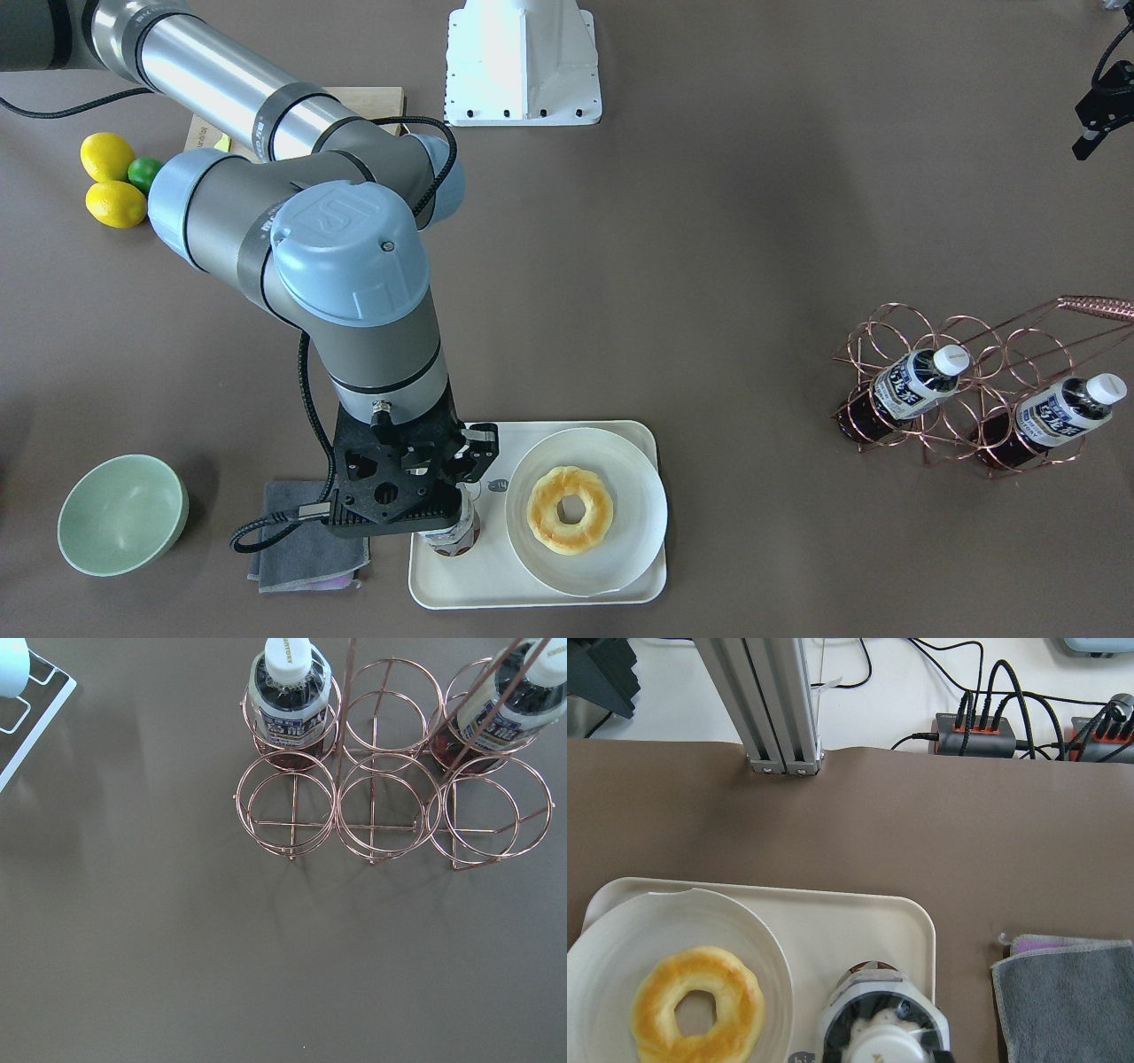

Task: Place tea on tray
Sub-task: 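Lift the bottle with the right gripper and move it onto the tray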

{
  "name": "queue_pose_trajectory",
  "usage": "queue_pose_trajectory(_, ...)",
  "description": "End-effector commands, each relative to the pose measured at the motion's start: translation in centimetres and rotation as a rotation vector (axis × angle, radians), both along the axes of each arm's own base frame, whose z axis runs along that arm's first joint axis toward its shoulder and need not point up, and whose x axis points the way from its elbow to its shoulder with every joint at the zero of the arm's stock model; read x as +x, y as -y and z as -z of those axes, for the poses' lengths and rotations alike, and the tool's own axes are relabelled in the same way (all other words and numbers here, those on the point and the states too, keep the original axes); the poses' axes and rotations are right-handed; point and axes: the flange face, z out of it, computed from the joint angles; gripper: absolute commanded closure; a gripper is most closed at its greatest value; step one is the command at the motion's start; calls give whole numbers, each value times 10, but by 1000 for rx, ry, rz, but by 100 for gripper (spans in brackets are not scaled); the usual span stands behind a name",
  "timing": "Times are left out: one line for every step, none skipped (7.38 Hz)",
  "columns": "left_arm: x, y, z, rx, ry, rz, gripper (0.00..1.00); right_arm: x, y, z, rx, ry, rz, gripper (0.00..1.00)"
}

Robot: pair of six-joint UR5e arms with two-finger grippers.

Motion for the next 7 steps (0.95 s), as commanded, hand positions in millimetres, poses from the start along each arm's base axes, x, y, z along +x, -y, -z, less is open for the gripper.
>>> queue_pose_trajectory(0,1,-2,-4,1,0,4,1,-5,9,5,13,-1,0)
queue_pose_trajectory(0,1,-2,-4,1,0,4,12,-7,16,-1,35,11,0)
queue_pose_trajectory(1,1,-2,-10,-13,-4,4,46,-13,6,-39,50,31,0)
queue_pose_trajectory(-6,1,0,-11,-15,10,4,102,-31,-27,-31,33,62,0)
queue_pose_trajectory(-21,1,-1,-10,-14,38,4,165,-57,-65,-20,23,87,0)
queue_pose_trajectory(-32,-1,-5,-9,-12,53,4,231,-82,-114,-16,30,130,0)
queue_pose_trajectory(-52,2,-20,8,-16,36,4,287,-115,-183,5,6,188,0)
